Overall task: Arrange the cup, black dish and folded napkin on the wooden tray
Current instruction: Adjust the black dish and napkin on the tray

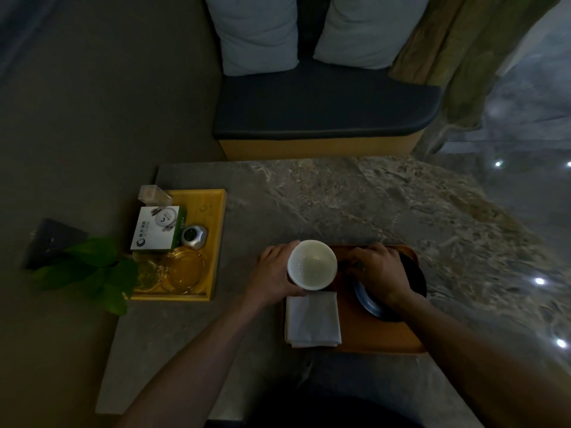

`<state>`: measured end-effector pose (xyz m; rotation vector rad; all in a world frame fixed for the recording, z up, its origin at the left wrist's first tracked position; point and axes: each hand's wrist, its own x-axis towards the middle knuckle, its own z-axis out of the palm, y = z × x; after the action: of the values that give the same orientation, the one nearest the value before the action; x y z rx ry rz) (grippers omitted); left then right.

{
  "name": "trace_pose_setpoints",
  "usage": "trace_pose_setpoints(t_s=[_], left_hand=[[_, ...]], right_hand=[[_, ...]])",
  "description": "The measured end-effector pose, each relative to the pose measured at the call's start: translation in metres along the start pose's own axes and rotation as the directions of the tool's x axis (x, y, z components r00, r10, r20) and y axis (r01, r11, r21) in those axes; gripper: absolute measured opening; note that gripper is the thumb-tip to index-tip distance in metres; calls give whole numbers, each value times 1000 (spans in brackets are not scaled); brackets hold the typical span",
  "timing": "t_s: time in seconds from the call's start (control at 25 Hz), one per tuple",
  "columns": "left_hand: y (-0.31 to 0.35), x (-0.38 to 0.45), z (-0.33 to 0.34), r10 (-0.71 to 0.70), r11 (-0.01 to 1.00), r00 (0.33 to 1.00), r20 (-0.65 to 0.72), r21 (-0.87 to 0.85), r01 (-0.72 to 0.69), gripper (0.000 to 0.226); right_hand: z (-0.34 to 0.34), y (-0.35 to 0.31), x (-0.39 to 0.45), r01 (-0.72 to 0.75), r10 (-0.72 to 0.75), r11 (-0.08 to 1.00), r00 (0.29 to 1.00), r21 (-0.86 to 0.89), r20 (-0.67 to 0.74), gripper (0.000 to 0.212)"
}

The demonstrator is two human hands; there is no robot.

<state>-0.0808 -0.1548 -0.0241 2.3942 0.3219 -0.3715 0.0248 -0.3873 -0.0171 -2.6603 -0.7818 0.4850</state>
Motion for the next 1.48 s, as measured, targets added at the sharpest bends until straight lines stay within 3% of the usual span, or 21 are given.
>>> trace_pose_setpoints(t_s=[0.88,1.04,1.16,1.32,1.48], left_hand=[[0,1,-1,-54,997,998,44,55,52,115],[0,1,-3,-105,993,991,86,64,100,126],[1,-16,10,-258,963,965,38,-76,260,129],[6,-54,49,-404,899,911,-87,-224,377,105],[24,-83,82,-308,945,928,-209,-182,272,67]], right_hand=[[3,-5,-5,-26,27,1000,999,13,-38,18],[5,-10,-12,-40,40,999,999,19,-6,43],[6,-4,-26,-107,107,994,994,-14,35,67],[3,30,-54,-120,128,987,989,-108,70,71],[-3,71,-88,-90,103,985,991,-144,85,75]])
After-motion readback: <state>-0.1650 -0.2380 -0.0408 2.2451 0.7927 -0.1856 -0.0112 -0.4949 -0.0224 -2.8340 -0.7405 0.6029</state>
